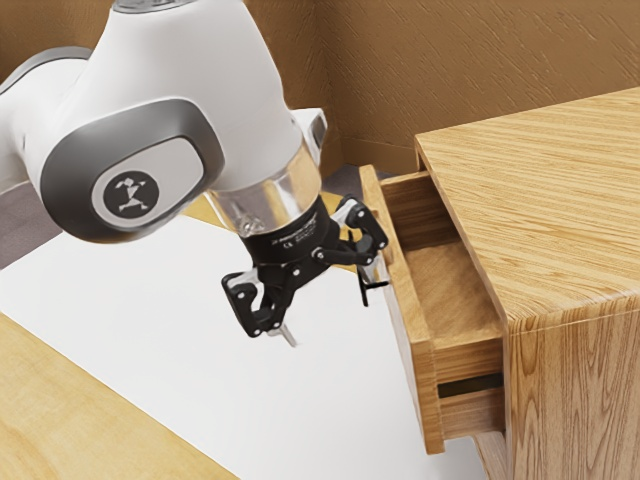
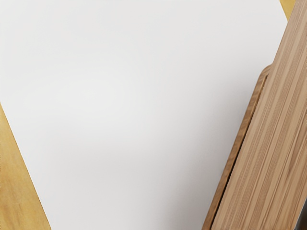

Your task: Pull the drawer handle with one arm to open the drawer

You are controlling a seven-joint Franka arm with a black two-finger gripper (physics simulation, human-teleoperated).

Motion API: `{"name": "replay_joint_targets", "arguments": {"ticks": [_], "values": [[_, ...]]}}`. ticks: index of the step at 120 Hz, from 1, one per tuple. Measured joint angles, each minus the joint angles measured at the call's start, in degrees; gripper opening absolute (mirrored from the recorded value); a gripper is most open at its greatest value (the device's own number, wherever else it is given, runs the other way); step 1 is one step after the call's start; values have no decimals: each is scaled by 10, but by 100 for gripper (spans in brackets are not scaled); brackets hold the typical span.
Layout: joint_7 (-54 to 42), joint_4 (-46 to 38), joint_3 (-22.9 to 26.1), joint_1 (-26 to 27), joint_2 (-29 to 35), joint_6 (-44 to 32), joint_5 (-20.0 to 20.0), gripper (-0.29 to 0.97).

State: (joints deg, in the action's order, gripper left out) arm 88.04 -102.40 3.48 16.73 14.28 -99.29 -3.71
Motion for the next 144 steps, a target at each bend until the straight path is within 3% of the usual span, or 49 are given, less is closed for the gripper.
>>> {"name": "replay_joint_targets", "arguments": {"ticks": [144], "values": [[-2,-57,-32,0,57,7,-1,68]]}}
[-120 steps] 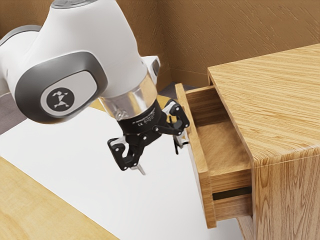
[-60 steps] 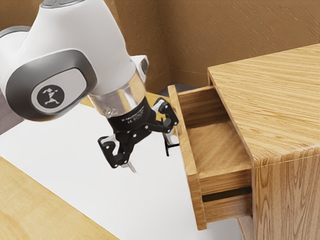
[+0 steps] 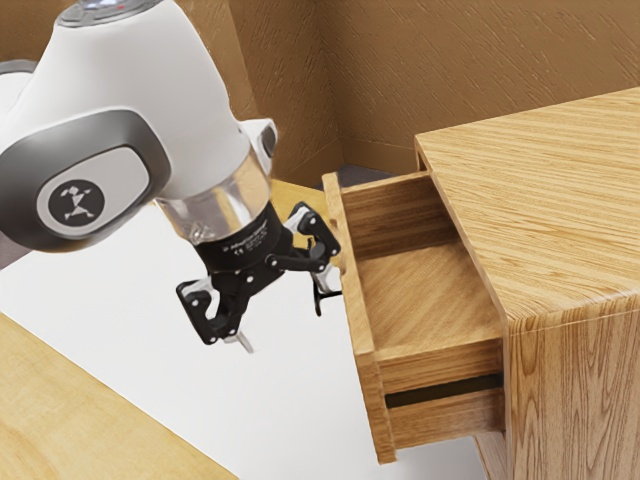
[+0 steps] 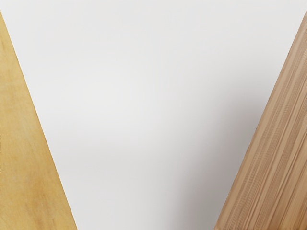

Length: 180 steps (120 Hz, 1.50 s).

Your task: Pull the drawer handle with one arm to open the drawer

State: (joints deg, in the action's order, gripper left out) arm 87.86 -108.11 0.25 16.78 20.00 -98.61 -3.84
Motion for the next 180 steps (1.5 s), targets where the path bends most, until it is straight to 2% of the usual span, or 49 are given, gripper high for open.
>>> {"name": "replay_joint_targets", "arguments": {"ticks": [144,180], "values": [[5,-71,-14,-14,75,6,-1,68],[8,-99,-14,-23,111,8,-1,68]]}}
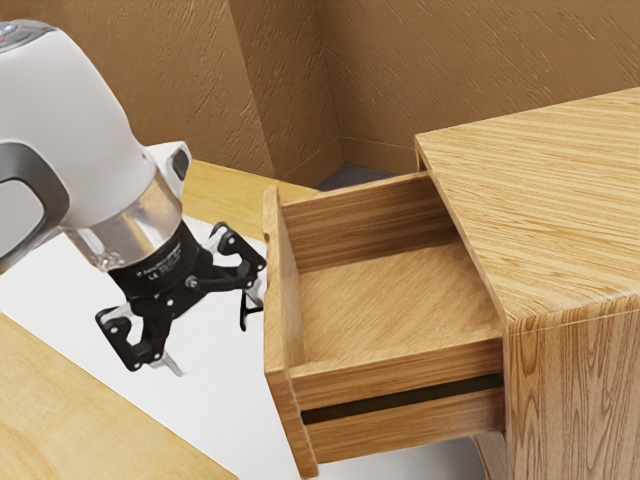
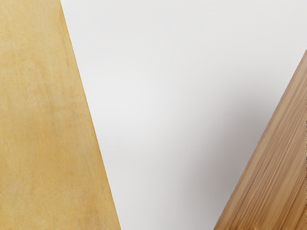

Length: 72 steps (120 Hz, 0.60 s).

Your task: Pull the drawer handle with one arm to open the drawer

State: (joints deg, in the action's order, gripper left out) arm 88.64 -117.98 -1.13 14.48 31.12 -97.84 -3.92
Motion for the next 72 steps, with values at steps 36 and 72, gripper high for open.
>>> {"name": "replay_joint_targets", "arguments": {"ticks": [36,72], "values": [[3,-8,0,-2,15,3,0,68],[5,1,1,-3,36,11,-4,68]]}}
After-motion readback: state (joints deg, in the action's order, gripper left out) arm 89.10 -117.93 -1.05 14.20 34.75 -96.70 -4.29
